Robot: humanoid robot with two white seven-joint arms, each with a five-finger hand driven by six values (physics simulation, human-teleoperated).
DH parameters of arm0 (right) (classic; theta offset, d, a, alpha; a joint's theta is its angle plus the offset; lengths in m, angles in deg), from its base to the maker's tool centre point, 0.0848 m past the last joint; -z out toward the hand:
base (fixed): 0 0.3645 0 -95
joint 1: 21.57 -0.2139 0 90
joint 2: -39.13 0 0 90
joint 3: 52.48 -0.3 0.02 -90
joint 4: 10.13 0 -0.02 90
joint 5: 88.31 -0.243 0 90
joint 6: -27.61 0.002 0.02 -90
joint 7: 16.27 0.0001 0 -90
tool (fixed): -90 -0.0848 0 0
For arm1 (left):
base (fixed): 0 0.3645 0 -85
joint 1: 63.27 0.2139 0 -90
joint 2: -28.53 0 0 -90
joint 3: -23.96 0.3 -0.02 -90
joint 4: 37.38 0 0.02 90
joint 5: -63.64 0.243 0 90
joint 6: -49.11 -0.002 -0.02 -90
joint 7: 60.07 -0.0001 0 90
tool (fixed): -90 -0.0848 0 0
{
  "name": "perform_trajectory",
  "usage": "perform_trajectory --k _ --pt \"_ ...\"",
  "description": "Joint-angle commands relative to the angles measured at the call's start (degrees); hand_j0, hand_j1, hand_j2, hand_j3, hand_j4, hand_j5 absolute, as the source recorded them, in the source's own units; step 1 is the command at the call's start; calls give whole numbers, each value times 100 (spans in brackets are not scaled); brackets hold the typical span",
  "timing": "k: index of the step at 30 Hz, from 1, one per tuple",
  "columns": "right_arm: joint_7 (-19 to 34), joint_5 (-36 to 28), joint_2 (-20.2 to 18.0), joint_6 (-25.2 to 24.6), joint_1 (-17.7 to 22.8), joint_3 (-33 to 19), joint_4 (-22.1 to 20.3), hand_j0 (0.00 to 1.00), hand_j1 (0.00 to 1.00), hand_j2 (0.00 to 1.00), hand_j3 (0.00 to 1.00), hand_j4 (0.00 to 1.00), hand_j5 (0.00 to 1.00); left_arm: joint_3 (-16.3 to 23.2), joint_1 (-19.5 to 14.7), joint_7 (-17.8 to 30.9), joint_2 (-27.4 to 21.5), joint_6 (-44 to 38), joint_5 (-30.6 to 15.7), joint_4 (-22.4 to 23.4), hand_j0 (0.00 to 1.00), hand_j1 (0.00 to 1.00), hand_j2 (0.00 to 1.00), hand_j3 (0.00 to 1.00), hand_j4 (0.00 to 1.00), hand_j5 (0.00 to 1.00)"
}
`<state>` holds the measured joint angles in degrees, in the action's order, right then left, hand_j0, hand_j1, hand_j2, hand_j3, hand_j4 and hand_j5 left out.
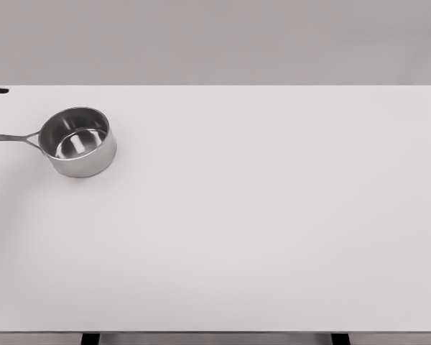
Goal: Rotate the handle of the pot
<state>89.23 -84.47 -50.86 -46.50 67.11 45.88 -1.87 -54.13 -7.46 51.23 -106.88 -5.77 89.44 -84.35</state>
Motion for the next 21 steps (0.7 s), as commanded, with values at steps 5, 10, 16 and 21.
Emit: perform_trajectory --k 5,10,16,21 --pt "-3 2 -1 2 0 -1 0 100 100 100 100 100 100 65 18 -3 -99 -11 -40 56 100 100 100 100 100 100" --pt "-3 2 -1 2 0 -1 0 100 100 100 100 100 100 100 -35 -3 -697 -11 -39 319 100 100 100 100 100 100" --pt "-3 2 -1 2 0 -1 0 100 100 100 100 100 100 92 -475 -3 -1154 -11 -997 -1332 100 100 100 100 100 100" --pt "-3 2 -1 2 0 -1 0 100 100 100 100 100 100 1120 -422 -3 -1734 -11 -3019 -3600 100 100 100 100 100 100"
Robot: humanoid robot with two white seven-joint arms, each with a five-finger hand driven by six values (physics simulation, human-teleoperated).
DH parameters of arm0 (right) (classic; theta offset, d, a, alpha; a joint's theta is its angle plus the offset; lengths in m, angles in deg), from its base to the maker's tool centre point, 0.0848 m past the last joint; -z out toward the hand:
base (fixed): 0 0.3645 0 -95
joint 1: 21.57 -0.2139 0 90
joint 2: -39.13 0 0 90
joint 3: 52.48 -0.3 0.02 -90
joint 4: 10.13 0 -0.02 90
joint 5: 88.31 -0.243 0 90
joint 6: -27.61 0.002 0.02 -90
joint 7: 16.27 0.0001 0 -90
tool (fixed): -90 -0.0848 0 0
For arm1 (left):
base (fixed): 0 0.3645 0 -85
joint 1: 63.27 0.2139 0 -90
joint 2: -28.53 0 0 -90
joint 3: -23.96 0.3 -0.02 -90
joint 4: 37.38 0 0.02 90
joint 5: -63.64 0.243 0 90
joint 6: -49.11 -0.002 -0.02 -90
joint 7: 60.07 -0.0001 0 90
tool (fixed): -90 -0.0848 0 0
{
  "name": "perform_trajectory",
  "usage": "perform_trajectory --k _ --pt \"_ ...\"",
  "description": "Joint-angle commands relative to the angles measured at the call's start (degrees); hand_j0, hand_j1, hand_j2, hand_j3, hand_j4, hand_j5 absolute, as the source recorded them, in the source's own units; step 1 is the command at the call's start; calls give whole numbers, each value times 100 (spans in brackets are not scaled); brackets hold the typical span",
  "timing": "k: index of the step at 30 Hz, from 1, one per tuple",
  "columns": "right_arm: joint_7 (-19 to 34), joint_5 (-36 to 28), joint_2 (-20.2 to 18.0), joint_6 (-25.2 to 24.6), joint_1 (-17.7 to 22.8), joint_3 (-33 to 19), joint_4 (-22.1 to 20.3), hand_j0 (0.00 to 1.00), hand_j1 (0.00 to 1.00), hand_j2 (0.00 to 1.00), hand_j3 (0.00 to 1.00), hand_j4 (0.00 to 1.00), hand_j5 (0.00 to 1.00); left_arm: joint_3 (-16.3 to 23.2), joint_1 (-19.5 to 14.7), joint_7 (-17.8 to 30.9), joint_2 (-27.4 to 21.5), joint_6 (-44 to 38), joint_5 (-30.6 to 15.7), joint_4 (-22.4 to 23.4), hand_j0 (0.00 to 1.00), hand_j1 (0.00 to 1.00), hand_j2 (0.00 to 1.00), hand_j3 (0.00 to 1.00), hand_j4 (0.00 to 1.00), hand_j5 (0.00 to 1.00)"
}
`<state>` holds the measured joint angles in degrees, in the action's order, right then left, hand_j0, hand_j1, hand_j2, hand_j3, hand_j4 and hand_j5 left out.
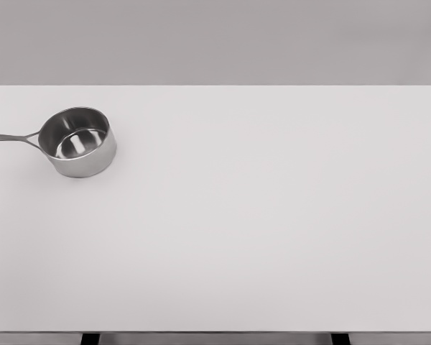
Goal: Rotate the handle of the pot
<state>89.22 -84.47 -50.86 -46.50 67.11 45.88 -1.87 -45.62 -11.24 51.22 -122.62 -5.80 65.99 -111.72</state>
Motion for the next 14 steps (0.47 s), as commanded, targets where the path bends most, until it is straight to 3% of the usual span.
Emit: perform_trajectory --k 1,4,7,8,10,11,14 --pt "-2 2 -1 2 0 -1 0 100 100 100 100 100 100 418 9 -2 -143 -9 -849 -1082 100 100 100 100 100 100" --pt "7 2 -1 2 0 -1 0 100 100 100 100 100 100 445 228 -2 -107 -9 -990 -1820 100 100 100 100 100 100" --pt "7 2 -1 2 0 -1 0 100 100 100 100 100 100 533 334 -2 279 -9 -981 -2427 100 100 100 100 100 100" --pt "7 2 -1 2 0 -1 0 100 100 100 100 100 100 568 334 -2 288 -9 -990 -2533 100 100 100 100 100 100" --pt "7 2 -1 2 0 -1 0 100 100 100 100 100 100 1341 343 -11 314 -9 -938 -2568 100 100 100 100 100 100" --pt "7 2 -1 2 0 -1 0 100 100 100 100 100 100 1500 404 -2 271 -9 -929 -2594 100 100 100 100 100 100" --pt "-2 2 -1 2 0 -1 0 100 100 100 100 100 100 1500 536 15 227 -9 -867 -2603 100 100 100 100 100 100"
